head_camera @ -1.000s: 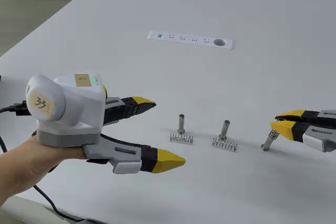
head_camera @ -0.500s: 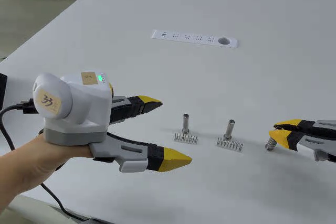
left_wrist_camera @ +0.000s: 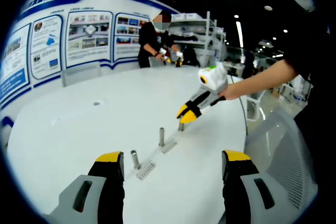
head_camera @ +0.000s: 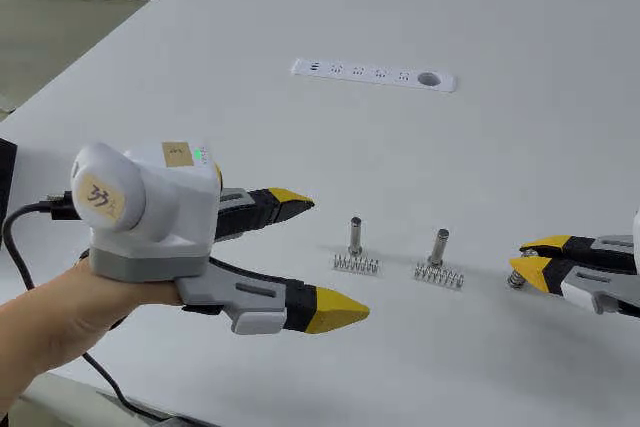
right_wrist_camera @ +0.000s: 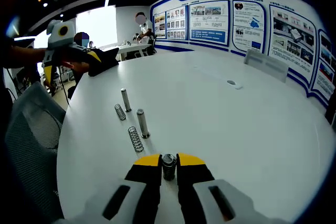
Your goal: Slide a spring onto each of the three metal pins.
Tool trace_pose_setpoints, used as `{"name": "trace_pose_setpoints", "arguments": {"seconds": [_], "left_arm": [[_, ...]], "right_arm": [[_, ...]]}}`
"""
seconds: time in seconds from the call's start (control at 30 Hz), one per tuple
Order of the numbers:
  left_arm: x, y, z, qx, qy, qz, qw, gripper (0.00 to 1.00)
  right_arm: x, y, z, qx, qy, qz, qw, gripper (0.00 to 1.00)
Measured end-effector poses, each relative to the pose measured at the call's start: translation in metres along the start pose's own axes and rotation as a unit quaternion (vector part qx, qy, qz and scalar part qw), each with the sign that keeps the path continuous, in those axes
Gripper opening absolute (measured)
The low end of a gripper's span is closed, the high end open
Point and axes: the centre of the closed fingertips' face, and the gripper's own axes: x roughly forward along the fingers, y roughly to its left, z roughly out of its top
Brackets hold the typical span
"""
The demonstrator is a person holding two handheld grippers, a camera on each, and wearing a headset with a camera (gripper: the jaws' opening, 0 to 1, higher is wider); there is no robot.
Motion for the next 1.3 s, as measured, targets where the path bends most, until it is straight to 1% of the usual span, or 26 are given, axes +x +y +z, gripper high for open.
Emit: {"name": "trace_pose_setpoints", "arguments": {"seconds": [0.07, 0.1, 0.13, 0.27, 0.33, 0.4, 0.43, 0.47, 0.53, 0.6, 0.7, 0.8, 0.83, 0.87, 0.93, 0.97, 1.03, 1.1, 1.23, 1.27, 1.3], "left_arm": [[-0.001, 0.000, 0.001, -0.002, -0.003, 0.001, 1.0000, 0.78], [-0.001, 0.000, 0.002, -0.002, -0.004, 0.001, 1.0000, 0.78], [-0.001, 0.000, 0.002, -0.002, -0.004, 0.001, 1.0000, 0.78], [-0.001, 0.000, 0.001, -0.001, -0.002, 0.001, 1.0000, 0.77], [-0.001, 0.000, 0.003, -0.003, -0.006, 0.001, 1.0000, 0.77], [-0.001, -0.001, 0.005, -0.003, -0.009, 0.001, 1.0000, 0.77], [-0.002, -0.001, 0.006, -0.003, -0.010, 0.001, 0.9999, 0.77], [-0.002, -0.001, 0.006, -0.003, -0.011, 0.001, 0.9999, 0.77], [-0.002, 0.000, 0.006, -0.003, -0.010, 0.001, 0.9999, 0.77], [-0.002, 0.000, 0.006, -0.003, -0.009, 0.001, 1.0000, 0.77], [-0.001, 0.000, 0.006, -0.003, -0.010, 0.000, 0.9999, 0.77], [0.000, -0.001, 0.005, -0.004, -0.008, -0.002, 1.0000, 0.77], [0.000, -0.002, 0.005, -0.003, -0.008, -0.003, 1.0000, 0.77], [0.000, -0.002, 0.004, -0.003, -0.007, -0.003, 1.0000, 0.77], [0.000, -0.002, 0.004, -0.003, -0.007, -0.003, 1.0000, 0.77], [0.000, -0.002, 0.004, -0.004, -0.008, -0.003, 1.0000, 0.77], [-0.001, -0.002, 0.004, -0.007, -0.009, -0.002, 0.9999, 0.77], [-0.003, -0.001, 0.007, -0.013, -0.018, 0.000, 0.9998, 0.77], [-0.005, 0.002, 0.005, -0.017, -0.019, 0.004, 0.9997, 0.77], [-0.006, 0.003, 0.005, -0.017, -0.019, 0.005, 0.9997, 0.76], [-0.006, 0.003, 0.004, -0.018, -0.018, 0.006, 0.9997, 0.76]], "right_arm": [[0.001, -0.001, -0.003, -0.005, 0.008, -0.003, 1.0000, 0.12], [0.001, -0.001, -0.006, -0.014, 0.015, -0.004, 0.9998, 0.12], [0.001, -0.001, -0.007, -0.013, 0.019, -0.005, 0.9997, 0.13], [0.000, -0.002, -0.008, -0.007, 0.019, -0.004, 0.9998, 0.15], [-0.002, -0.003, -0.006, -0.005, 0.017, -0.008, 0.9998, 0.17], [-0.005, -0.003, 0.002, 0.006, 0.001, -0.008, 0.9999, 0.19], [-0.008, -0.003, 0.009, 0.011, -0.015, -0.012, 0.9998, 0.19], [-0.011, -0.003, 0.013, 0.013, -0.024, -0.015, 0.9995, 0.19], [-0.017, -0.004, 0.021, 0.014, -0.035, -0.020, 0.9991, 0.19], [-0.021, -0.001, 0.030, 0.015, -0.046, -0.019, 0.9986, 0.19], [-0.023, 0.009, 0.041, 0.002, -0.055, -0.009, 0.9985, 0.19], [-0.020, 0.025, 0.049, -0.018, -0.058, 0.013, 0.9981, 0.19], [-0.017, 0.033, 0.049, -0.043, -0.050, 0.024, 0.9976, 0.19], [-0.014, 0.037, 0.046, -0.063, -0.038, 0.028, 0.9969, 0.19], [-0.007, 0.049, 0.038, -0.106, -0.012, 0.036, 0.9936, 0.19], [-0.004, 0.055, 0.035, -0.117, -0.006, 0.042, 0.9923, 0.19], [0.004, 0.065, 0.025, -0.140, 0.015, 0.049, 0.9889, 0.19], [0.013, 0.067, 0.018, -0.147, 0.026, 0.048, 0.9875, 0.19], [0.027, 0.067, 0.011, -0.132, 0.040, 0.044, 0.9895, 0.20], [0.030, 0.065, 0.007, -0.124, 0.049, 0.041, 0.9903, 0.20], [0.033, 0.063, 0.005, -0.124, 0.052, 0.037, 0.9902, 0.20]]}}
